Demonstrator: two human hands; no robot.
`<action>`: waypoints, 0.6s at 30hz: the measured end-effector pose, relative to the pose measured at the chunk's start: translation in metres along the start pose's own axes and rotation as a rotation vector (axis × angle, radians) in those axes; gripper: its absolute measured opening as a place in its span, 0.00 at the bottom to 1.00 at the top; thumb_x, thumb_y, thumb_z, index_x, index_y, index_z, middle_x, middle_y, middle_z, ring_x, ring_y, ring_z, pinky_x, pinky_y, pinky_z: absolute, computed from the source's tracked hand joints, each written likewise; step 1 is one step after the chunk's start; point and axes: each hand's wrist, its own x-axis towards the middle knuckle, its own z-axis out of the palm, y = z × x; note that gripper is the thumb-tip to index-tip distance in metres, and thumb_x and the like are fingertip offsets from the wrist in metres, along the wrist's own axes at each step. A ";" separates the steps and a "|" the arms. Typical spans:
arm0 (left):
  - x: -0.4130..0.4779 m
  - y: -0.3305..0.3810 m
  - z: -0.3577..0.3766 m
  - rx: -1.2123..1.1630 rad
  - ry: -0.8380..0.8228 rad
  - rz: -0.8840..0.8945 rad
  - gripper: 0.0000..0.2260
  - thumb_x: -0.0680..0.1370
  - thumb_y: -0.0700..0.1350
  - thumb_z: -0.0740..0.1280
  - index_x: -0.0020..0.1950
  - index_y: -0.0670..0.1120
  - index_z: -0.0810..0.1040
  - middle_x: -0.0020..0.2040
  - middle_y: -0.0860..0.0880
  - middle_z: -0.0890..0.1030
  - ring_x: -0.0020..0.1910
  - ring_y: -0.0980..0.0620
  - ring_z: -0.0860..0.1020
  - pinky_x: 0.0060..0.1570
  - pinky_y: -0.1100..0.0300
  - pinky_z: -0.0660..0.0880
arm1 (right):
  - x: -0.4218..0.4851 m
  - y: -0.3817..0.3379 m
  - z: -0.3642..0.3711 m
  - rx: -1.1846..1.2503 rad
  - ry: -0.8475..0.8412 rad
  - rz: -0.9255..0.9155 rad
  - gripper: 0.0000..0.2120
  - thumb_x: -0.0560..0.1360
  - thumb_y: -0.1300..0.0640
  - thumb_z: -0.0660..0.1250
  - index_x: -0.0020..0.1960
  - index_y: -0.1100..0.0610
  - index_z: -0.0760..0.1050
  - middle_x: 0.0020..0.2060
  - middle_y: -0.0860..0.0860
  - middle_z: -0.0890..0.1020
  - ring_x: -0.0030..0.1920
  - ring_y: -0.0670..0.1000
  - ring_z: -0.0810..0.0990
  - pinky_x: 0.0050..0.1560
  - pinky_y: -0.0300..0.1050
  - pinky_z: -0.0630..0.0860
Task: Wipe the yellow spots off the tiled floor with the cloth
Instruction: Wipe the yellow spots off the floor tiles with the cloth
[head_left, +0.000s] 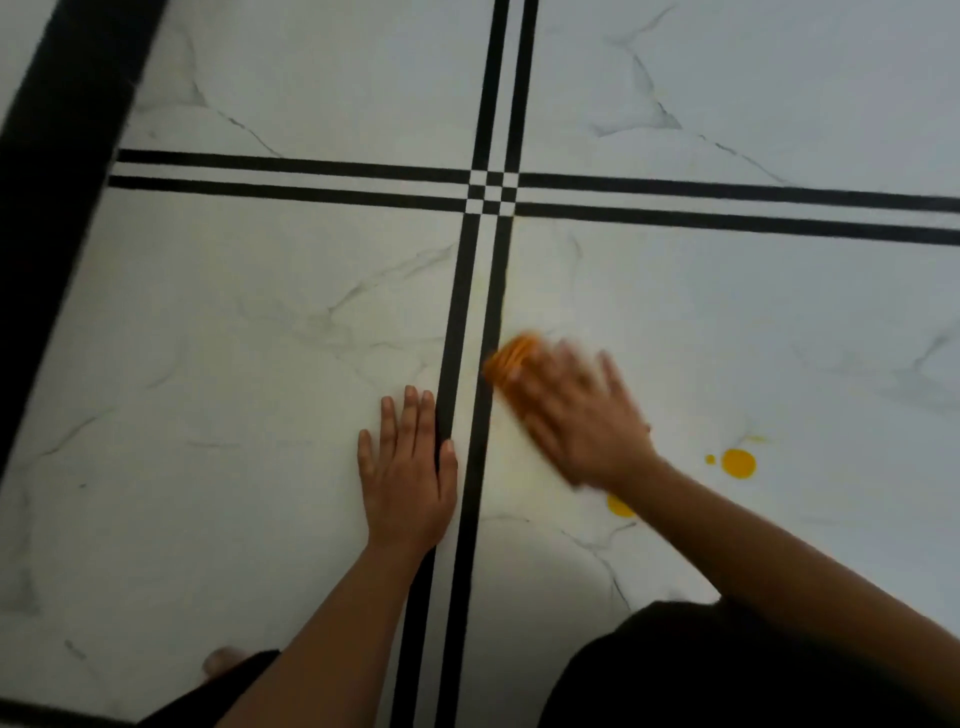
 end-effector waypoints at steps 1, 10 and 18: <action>-0.004 0.004 0.000 -0.009 -0.006 0.001 0.26 0.78 0.54 0.45 0.75 0.45 0.56 0.75 0.46 0.58 0.74 0.48 0.51 0.69 0.45 0.48 | 0.007 0.003 -0.008 0.046 -0.016 0.203 0.25 0.79 0.43 0.44 0.75 0.48 0.53 0.75 0.51 0.55 0.75 0.53 0.47 0.72 0.60 0.49; -0.012 0.046 0.007 0.051 -0.025 0.219 0.25 0.79 0.53 0.47 0.74 0.46 0.58 0.75 0.46 0.60 0.74 0.48 0.55 0.69 0.47 0.49 | -0.068 0.037 -0.003 0.005 0.056 0.410 0.26 0.76 0.41 0.50 0.72 0.46 0.61 0.72 0.51 0.66 0.74 0.54 0.55 0.70 0.57 0.47; -0.008 0.097 0.020 0.083 -0.063 0.365 0.25 0.80 0.54 0.45 0.75 0.45 0.57 0.75 0.45 0.60 0.74 0.46 0.54 0.68 0.47 0.47 | -0.113 0.085 -0.004 -0.069 0.030 0.167 0.26 0.78 0.37 0.43 0.72 0.44 0.61 0.72 0.50 0.66 0.72 0.58 0.63 0.70 0.60 0.53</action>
